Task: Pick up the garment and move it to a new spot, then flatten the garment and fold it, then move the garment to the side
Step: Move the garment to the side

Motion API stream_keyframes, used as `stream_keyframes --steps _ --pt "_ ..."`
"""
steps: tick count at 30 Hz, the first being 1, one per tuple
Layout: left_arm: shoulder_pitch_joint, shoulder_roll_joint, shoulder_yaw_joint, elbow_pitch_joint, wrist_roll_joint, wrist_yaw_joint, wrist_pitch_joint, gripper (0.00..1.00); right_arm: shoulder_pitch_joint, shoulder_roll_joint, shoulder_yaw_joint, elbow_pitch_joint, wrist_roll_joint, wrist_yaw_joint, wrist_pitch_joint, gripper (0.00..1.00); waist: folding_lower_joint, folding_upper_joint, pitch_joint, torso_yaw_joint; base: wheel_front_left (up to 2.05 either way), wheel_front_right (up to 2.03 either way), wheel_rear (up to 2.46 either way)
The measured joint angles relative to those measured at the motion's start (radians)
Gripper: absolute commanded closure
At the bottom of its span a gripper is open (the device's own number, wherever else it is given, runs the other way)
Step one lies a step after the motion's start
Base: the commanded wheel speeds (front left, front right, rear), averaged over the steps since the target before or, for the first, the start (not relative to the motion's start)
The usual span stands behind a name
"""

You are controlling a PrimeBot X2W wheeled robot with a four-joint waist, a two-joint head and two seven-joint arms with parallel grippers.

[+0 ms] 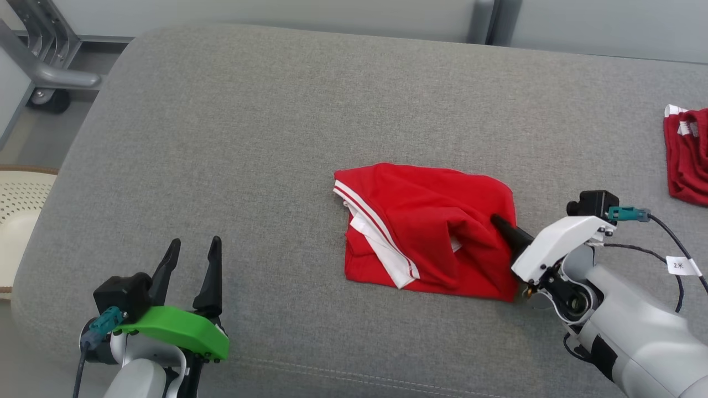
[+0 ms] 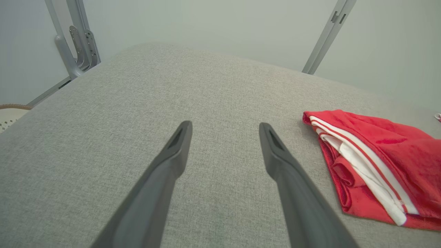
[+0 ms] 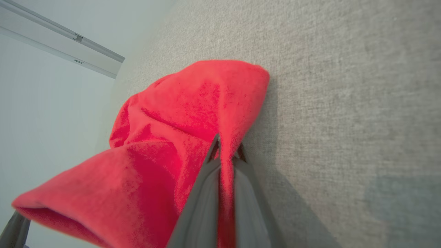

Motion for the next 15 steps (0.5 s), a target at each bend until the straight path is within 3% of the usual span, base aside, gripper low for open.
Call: stream_keyframes --steps 15 --pt "0.001 0.0 0.009 0.0 0.0 0.0 0.0 0.0 -0.077 -0.042 0.047 -0.111 -0.087 0.0 -0.073 1.0 0.0 0.0 -0.032 -0.068 0.0 0.0 0.0"
